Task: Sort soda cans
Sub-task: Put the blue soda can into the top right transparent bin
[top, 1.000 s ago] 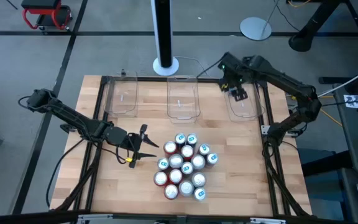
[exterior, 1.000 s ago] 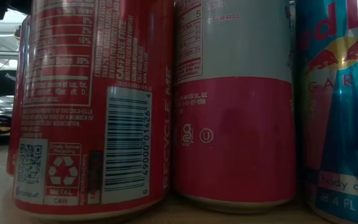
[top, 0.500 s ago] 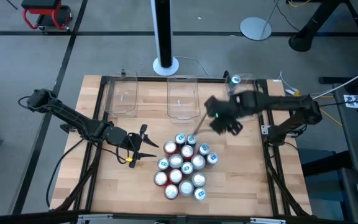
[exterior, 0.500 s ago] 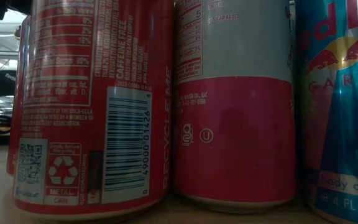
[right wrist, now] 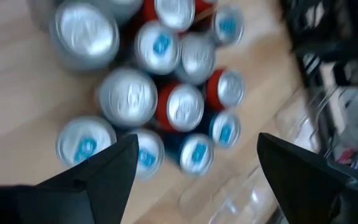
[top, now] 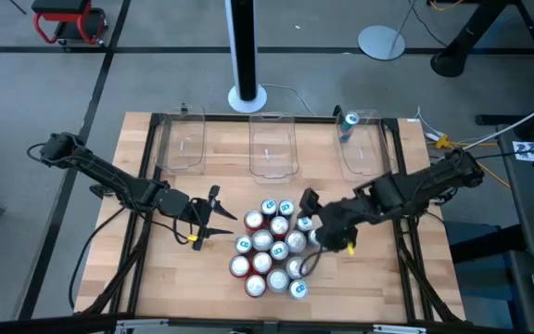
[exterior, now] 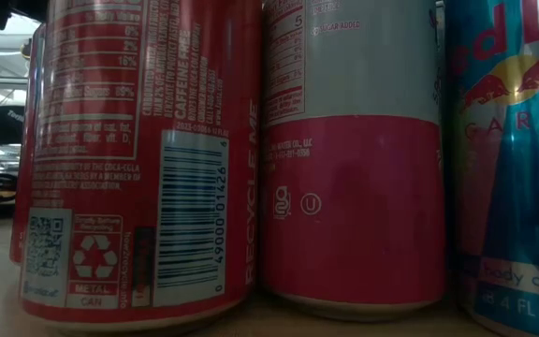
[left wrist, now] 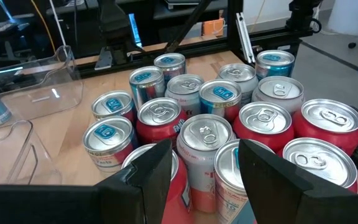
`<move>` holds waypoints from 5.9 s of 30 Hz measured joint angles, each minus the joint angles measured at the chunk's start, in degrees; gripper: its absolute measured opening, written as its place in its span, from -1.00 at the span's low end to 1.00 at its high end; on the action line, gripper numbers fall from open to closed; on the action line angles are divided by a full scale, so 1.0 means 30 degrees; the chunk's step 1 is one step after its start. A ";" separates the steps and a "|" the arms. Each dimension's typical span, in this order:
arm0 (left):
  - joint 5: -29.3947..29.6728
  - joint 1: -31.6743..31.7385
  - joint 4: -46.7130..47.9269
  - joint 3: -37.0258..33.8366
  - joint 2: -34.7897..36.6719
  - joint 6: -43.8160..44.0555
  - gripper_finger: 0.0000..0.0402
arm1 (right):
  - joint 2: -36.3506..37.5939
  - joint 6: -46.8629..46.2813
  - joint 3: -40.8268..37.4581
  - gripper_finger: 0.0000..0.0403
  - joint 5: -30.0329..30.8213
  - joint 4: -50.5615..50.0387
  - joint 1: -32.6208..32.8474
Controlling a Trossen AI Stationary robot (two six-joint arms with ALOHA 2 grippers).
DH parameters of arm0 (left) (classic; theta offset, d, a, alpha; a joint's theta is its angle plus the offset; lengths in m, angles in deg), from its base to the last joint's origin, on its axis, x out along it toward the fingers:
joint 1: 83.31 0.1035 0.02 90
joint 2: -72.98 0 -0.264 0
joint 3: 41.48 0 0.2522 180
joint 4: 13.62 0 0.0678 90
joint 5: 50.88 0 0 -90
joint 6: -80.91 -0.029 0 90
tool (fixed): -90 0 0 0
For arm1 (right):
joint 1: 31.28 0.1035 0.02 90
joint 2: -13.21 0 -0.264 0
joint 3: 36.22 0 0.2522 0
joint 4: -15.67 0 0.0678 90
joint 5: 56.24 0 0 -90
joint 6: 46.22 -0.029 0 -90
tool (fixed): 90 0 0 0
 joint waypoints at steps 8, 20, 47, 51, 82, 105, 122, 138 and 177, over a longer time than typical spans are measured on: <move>0.0000 0.0006 0.0103 0.0000 0.0000 0.0087 -0.13 | -0.1079 -0.0262 0.0000 0.63 0.1127 0.0702 0.2361; 0.0000 0.0007 0.0122 0.0000 0.0000 0.0181 -0.13 | -0.4543 0.0321 0.0000 0.63 0.0453 0.2722 0.4123; 0.0000 0.0015 0.0150 0.0000 0.0000 0.0514 -0.13 | -0.6717 -0.1795 0.0015 0.63 -0.1012 0.5156 0.5493; 0.0000 0.0015 0.0146 0.0000 0.0000 0.0455 -0.13 | -0.6726 -0.1763 0.0015 0.63 -0.0713 0.5356 0.5493; 0.0000 0.0007 0.0139 0.0000 0.0000 0.0444 -0.13 | -0.8218 -0.1773 0.0704 0.63 -0.2556 0.3699 0.5013; 0.0004 0.0015 0.0152 0.0000 0.0000 0.0444 -0.13 | -0.9209 -0.1686 0.1399 0.54 -0.3525 0.3571 0.4991; 0.0002 0.0000 0.0153 0.0000 0.0000 0.0444 -0.13 | -0.8537 -0.2915 0.1355 0.20 -0.3384 0.2407 0.4983; 0.0000 0.0007 0.0175 0.0000 0.0000 0.0521 -0.13 | -0.7104 -0.8058 0.1392 0.19 -0.3020 -0.3946 0.5042; 0.0000 0.0015 0.0138 0.0000 0.0000 0.0372 -0.13 | 0.1892 -0.5932 -0.0991 0.18 0.4178 -1.0640 -0.5290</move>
